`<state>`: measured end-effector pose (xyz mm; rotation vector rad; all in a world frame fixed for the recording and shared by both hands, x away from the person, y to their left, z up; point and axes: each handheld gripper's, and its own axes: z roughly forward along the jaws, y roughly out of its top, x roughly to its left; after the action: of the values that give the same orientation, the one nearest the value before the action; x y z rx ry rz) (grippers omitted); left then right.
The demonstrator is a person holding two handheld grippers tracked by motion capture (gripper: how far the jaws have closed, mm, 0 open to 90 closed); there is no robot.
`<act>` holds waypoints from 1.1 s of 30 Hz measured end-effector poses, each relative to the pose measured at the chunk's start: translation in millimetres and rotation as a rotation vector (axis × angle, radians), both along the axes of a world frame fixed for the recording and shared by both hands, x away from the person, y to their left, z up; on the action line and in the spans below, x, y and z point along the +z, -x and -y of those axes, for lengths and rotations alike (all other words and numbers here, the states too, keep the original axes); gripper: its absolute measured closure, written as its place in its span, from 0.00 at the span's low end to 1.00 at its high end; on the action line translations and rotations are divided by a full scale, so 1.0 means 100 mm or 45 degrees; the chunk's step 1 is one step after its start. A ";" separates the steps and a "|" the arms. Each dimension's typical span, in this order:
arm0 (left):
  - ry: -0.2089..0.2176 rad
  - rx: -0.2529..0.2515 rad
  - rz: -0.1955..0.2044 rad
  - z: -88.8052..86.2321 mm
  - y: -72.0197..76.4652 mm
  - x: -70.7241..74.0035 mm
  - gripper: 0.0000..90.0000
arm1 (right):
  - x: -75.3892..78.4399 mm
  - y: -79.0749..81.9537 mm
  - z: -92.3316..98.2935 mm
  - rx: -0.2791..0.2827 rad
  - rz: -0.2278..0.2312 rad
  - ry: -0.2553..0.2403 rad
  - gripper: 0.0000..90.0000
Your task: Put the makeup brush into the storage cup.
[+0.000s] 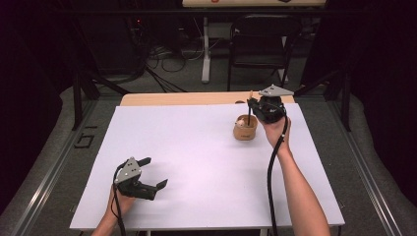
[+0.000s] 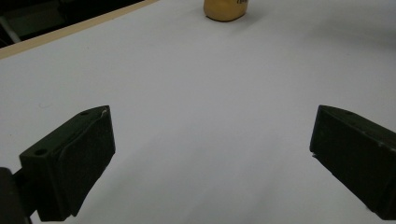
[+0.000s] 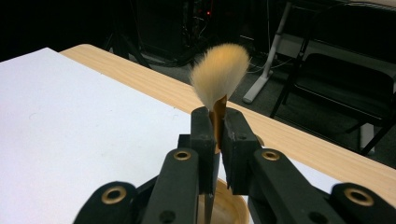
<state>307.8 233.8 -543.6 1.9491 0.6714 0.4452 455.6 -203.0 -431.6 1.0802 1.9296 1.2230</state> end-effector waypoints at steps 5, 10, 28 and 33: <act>0.001 0.004 0.002 0.00 0.00 0.00 0.00 | -0.01 -0.01 0.00 -0.004 -0.004 -0.003 0.94; 0.003 0.008 0.002 0.00 0.01 0.00 0.00 | -0.03 0.01 0.03 0.007 -0.038 -0.046 0.40; -0.004 0.020 0.029 0.01 0.02 0.03 0.00 | -0.10 0.40 0.18 0.149 -0.018 -0.065 0.00; 0.013 0.009 0.030 0.01 0.02 0.03 0.00 | -0.13 0.57 0.18 0.179 0.020 -0.071 0.00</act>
<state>305.5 232.4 -541.0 1.9297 0.6644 0.4681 398.9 -221.4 -444.8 0.9732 1.9987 1.3643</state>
